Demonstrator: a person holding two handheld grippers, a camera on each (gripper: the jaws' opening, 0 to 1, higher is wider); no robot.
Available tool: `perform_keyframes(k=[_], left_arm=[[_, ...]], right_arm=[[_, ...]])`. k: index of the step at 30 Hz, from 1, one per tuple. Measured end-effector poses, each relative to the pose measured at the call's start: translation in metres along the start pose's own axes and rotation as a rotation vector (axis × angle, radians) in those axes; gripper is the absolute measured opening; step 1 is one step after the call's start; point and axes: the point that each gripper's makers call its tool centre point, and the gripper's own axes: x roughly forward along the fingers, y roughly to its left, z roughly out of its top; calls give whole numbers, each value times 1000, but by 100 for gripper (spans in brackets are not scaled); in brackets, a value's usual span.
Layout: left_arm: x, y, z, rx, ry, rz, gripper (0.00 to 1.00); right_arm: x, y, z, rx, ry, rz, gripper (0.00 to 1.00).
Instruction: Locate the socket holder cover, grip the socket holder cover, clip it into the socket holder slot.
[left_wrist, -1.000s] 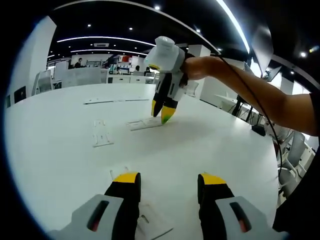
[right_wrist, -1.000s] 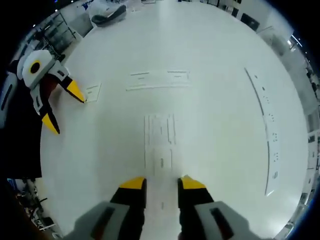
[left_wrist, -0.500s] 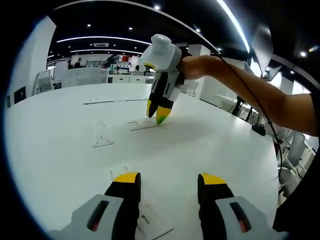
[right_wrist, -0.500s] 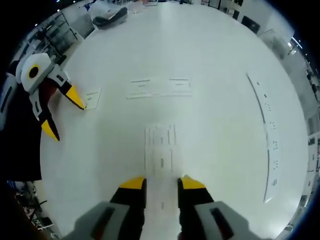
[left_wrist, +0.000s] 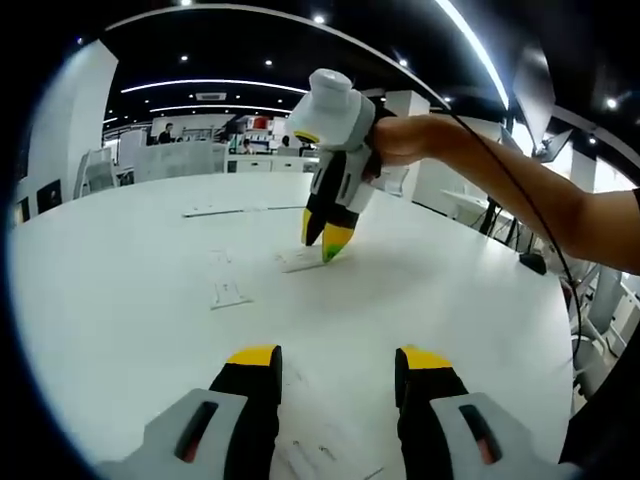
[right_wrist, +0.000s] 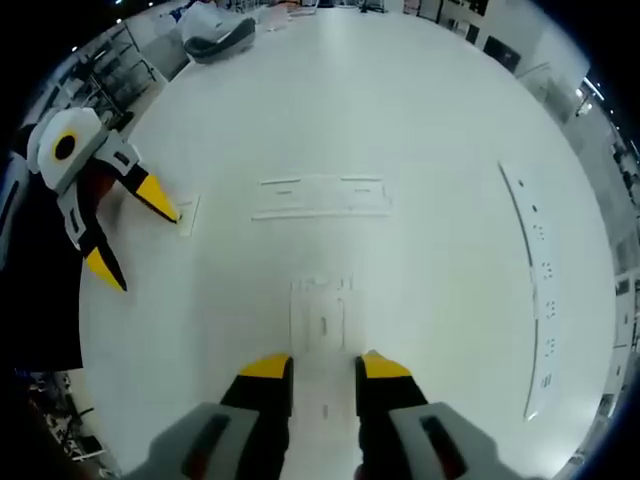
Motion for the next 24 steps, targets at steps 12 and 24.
perform_keyframes(k=[12, 24], left_arm=[[2, 14, 5, 9, -23, 48, 46], [3, 15, 7, 12, -26, 53, 46]], right_arm=[[2, -1, 5, -2, -18, -5, 25], [5, 0, 21, -27, -55, -29, 23]])
